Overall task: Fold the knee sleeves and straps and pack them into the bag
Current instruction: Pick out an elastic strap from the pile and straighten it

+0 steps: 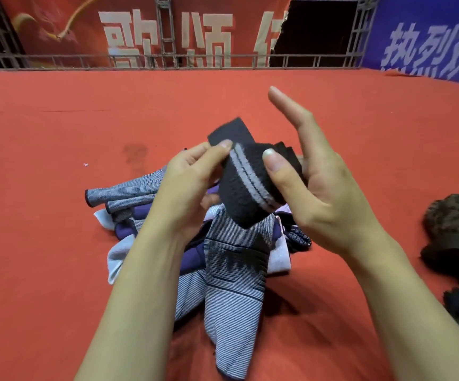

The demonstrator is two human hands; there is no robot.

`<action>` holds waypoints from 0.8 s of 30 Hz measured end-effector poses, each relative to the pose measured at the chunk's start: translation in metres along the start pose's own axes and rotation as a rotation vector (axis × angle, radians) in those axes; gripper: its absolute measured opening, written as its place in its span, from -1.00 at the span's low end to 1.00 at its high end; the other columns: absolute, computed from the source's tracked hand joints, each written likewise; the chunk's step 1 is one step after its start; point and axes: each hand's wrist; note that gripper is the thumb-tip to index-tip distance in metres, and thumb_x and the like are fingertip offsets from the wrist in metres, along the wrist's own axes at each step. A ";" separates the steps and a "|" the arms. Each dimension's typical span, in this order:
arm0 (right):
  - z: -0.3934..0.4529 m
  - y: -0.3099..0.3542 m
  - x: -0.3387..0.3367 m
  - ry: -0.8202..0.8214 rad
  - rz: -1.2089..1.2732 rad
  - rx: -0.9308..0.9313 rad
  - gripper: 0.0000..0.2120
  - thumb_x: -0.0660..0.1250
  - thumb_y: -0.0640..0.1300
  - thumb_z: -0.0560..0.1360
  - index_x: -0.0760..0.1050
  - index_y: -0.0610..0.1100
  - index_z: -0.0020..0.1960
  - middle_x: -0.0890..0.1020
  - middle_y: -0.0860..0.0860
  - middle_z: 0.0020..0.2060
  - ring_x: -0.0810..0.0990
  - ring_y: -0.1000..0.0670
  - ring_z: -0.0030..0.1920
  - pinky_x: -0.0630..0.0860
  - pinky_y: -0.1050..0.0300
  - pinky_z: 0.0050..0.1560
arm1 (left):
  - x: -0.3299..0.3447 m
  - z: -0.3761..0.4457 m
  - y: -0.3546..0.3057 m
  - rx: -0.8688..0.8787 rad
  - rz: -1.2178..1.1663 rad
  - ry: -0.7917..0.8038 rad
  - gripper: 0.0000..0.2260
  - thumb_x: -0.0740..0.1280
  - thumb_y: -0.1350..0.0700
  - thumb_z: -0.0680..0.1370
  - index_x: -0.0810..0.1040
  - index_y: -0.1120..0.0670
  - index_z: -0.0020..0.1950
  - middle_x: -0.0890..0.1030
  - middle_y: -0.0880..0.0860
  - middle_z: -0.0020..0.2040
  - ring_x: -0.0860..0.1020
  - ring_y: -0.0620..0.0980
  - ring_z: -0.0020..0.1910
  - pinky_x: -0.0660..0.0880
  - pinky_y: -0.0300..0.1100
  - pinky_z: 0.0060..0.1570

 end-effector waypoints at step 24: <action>0.019 -0.022 -0.015 -0.156 1.271 0.708 -0.79 0.28 -0.10 0.55 0.60 -0.20 0.05 0.65 -0.12 -0.08 0.67 -0.04 -0.10 0.67 0.07 -0.04 | 0.009 -0.011 -0.004 -0.123 0.164 0.447 -0.68 0.25 0.18 0.64 0.58 0.19 0.37 0.67 0.17 0.29 0.64 0.18 0.29 0.65 0.10 0.17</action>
Point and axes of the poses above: each hand's wrist, its own z-axis towards the middle knuckle, its own x-axis out of the palm, y = z × x
